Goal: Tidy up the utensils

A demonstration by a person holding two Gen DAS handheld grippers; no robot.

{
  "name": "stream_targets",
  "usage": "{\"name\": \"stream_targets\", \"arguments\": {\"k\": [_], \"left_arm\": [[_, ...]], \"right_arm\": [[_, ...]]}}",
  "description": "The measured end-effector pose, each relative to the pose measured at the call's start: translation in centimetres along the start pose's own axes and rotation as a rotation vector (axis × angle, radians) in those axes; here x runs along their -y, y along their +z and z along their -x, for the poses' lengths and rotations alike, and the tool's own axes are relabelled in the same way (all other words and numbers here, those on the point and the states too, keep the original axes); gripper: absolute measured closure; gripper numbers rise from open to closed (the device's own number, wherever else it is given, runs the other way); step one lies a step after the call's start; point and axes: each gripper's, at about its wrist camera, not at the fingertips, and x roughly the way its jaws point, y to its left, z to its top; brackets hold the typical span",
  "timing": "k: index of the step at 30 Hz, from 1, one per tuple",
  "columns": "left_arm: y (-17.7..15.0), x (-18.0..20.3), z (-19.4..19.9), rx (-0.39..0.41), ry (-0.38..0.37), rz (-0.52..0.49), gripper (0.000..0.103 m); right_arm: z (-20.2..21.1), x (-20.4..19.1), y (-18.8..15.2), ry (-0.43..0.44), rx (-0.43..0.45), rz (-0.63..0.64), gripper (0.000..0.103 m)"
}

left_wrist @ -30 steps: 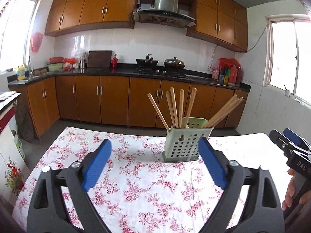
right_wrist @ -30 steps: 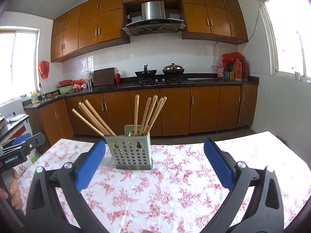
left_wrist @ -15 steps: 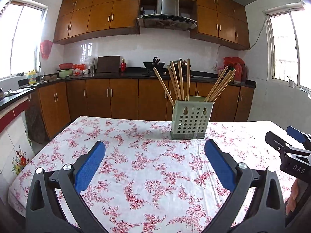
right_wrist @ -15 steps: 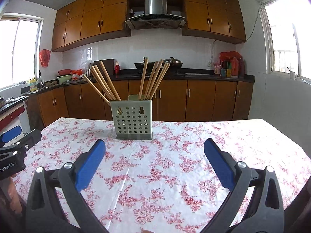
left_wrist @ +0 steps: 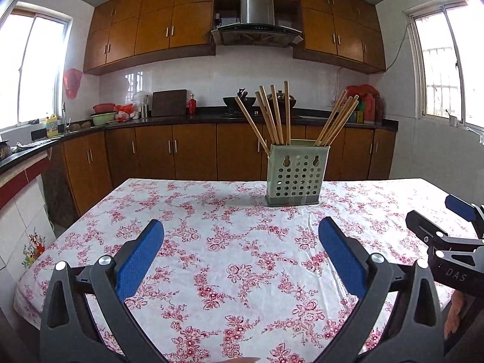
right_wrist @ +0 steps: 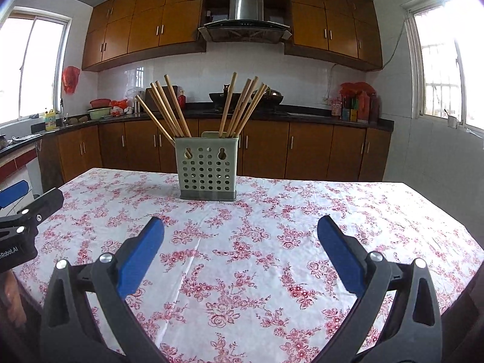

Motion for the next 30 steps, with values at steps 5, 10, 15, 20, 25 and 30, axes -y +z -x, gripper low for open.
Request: {"name": "stream_targets", "arguments": {"k": [5, 10, 15, 20, 25, 30], "left_arm": [[-0.27, -0.14, -0.06, -0.011, 0.006, 0.012, 0.002], [-0.49, -0.07, -0.05, -0.017, 0.006, 0.014, 0.002], [-0.62, 0.06, -0.05, -0.022, 0.003, 0.007, 0.002], [-0.64, 0.16, -0.11, -0.026, 0.001, 0.006, 0.002], [-0.76, 0.23, -0.1, -0.028, 0.002, 0.006, 0.002], [-0.9, 0.28, -0.1, -0.035, 0.002, 0.007, 0.002]], "right_arm": [[-0.11, 0.17, -0.24, -0.006, -0.01, -0.01, 0.004], [-0.17, 0.29, -0.27, -0.006, -0.013, -0.014, 0.004], [-0.21, 0.31, -0.35, -0.008, -0.017, -0.016, 0.004], [-0.39, 0.48, -0.49, -0.009, -0.027, -0.025, 0.004], [-0.38, 0.68, -0.57, -0.011, -0.03, -0.031, 0.004], [-0.49, 0.71, -0.54, -0.011, -0.036, -0.031, 0.004]]}}
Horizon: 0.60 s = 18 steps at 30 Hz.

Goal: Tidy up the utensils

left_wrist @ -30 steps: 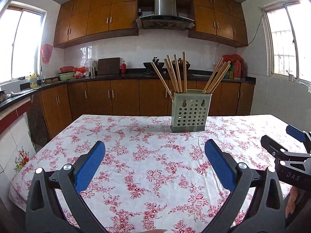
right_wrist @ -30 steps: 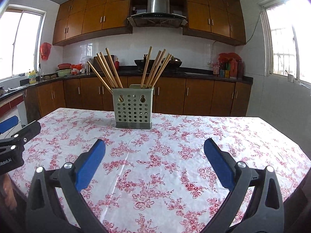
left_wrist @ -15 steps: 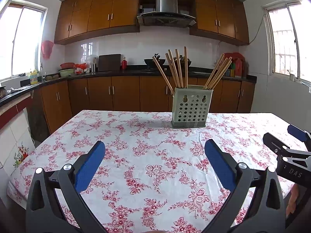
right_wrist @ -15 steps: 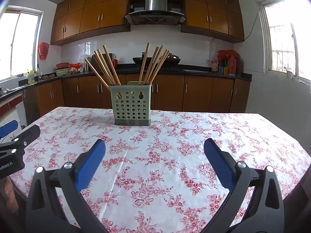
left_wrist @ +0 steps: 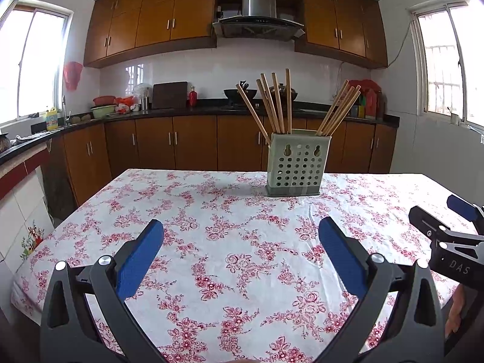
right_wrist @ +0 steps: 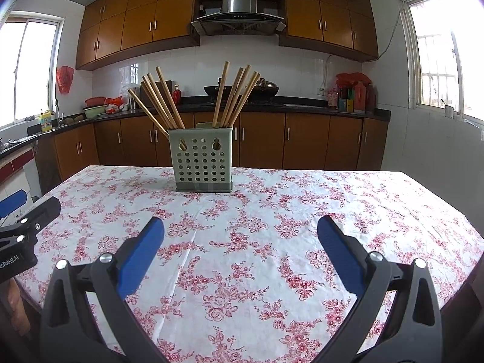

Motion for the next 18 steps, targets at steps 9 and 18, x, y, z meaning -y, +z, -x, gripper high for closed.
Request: {"name": "stream_targets", "arguments": {"k": [9, 18], "left_arm": [[-0.1, 0.08, -0.07, -0.005, 0.0, -0.002, 0.002], [-0.14, 0.02, -0.12, -0.01, -0.001, 0.0, 0.002]], "right_arm": [[-0.01, 0.06, -0.07, -0.002, -0.004, 0.001, 0.004], [-0.06, 0.09, -0.14, -0.003, -0.006, -0.002, 0.004]]}}
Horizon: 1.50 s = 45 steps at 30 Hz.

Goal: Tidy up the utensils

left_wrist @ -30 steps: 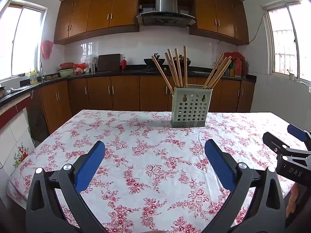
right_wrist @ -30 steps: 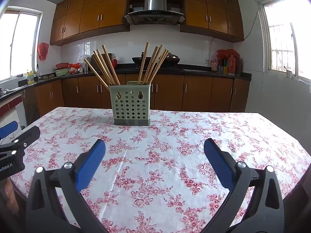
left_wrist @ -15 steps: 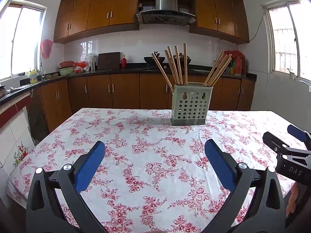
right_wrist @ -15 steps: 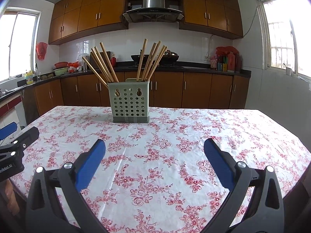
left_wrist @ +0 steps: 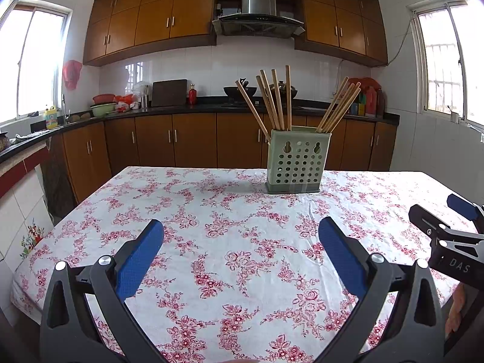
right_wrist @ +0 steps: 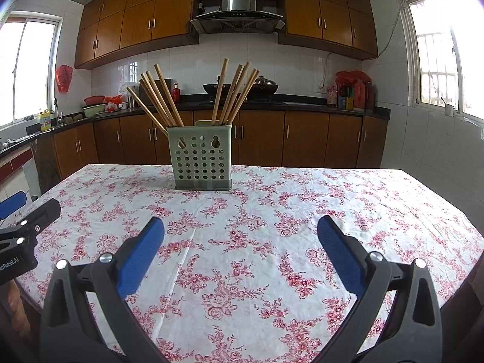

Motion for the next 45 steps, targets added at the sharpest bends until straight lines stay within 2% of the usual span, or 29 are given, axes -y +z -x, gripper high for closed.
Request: {"name": "stream_targets", "arguments": {"k": [45], "left_arm": [[-0.35, -0.23, -0.03, 0.0, 0.02, 0.012, 0.002]], "right_arm": [[-0.12, -0.12, -0.07, 0.0, -0.004, 0.0, 0.004]]}}
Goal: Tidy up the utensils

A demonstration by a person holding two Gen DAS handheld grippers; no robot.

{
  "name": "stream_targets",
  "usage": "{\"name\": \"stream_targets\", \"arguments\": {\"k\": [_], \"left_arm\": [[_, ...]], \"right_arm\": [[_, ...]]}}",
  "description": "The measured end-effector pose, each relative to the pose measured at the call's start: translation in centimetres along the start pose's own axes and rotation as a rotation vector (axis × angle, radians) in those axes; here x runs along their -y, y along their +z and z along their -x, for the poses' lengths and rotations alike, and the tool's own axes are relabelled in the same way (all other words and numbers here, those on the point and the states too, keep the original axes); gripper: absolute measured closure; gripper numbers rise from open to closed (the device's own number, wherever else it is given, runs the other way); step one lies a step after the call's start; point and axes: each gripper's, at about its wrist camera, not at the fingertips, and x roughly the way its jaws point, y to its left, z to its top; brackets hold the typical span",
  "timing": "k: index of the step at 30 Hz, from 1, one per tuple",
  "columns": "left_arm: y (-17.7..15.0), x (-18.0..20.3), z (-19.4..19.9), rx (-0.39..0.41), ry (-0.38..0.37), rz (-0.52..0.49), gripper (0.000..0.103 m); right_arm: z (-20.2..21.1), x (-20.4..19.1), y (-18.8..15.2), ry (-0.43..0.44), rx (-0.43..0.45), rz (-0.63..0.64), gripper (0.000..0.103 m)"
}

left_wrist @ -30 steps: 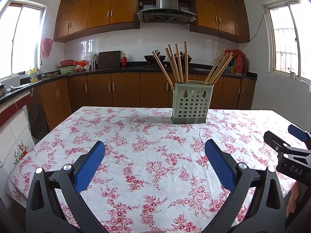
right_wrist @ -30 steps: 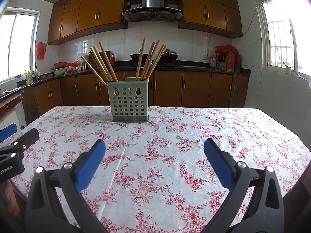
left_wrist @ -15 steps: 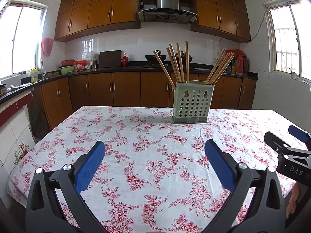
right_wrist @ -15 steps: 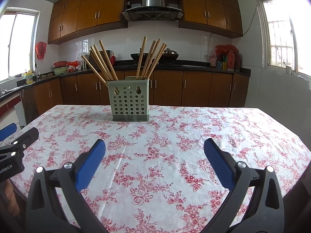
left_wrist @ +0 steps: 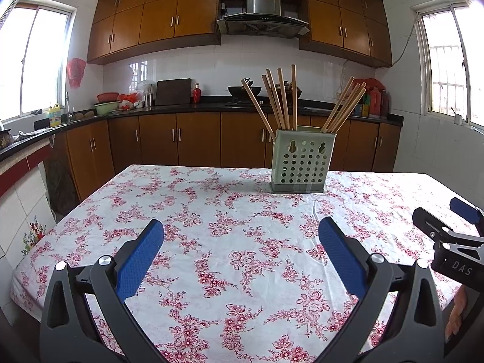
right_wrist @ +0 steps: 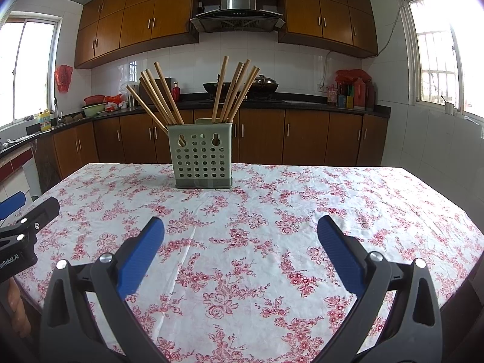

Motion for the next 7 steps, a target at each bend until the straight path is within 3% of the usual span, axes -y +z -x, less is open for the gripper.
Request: {"name": "stream_targets", "arguments": {"k": [7], "left_arm": [[0.19, 0.24, -0.16, -0.01, -0.006, 0.003, 0.002]], "right_arm": [[-0.01, -0.01, 0.01, 0.0, 0.0, 0.0, 0.004]]}}
